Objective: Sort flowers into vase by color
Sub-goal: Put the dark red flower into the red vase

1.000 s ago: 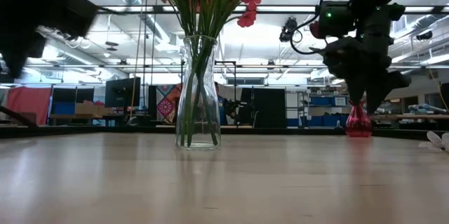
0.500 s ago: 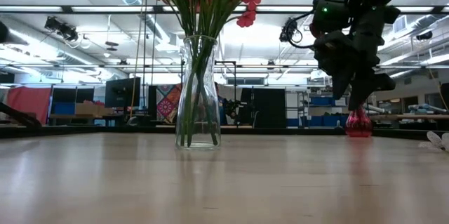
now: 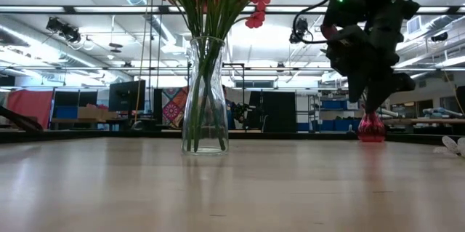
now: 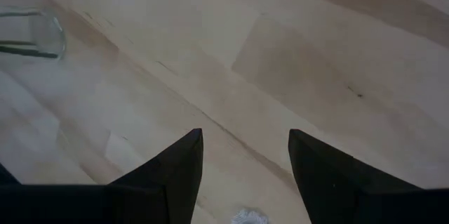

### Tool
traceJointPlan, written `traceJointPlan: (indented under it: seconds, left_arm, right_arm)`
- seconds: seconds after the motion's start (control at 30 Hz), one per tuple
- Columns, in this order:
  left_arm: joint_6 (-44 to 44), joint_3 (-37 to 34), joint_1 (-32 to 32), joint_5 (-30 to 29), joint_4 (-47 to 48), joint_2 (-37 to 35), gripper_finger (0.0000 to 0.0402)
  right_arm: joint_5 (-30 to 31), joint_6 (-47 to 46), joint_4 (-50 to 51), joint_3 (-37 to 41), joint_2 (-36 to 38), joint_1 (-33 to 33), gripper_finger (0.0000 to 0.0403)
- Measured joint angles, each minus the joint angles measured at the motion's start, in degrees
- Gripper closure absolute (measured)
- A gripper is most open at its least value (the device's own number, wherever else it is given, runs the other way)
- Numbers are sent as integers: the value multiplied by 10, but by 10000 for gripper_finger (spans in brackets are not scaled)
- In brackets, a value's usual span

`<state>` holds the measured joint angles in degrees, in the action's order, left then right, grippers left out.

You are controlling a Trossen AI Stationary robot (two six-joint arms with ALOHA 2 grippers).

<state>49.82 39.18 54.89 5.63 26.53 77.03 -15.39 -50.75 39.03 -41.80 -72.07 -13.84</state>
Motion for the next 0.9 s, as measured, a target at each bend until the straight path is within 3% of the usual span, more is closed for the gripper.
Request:
traceJointPlan:
  seconds: [0.17,0.47,0.57,0.77,0.9]
  left_arm:
    - [-21,0,2,-1,-43,43,257]
    - [-109,4,3,1,-37,110,263]
    - [-130,4,3,-1,-27,111,289]
    - [-198,12,3,-9,1,112,386]
    - [-273,46,3,-24,60,116,389]
  right_arm:
    - [8,-19,-1,0,0,11,186]
    - [8,-56,-5,0,0,27,186]
    - [7,-67,-7,0,0,33,186]
    - [8,-81,-9,0,0,33,186]
    - [16,-103,-11,0,0,32,186]
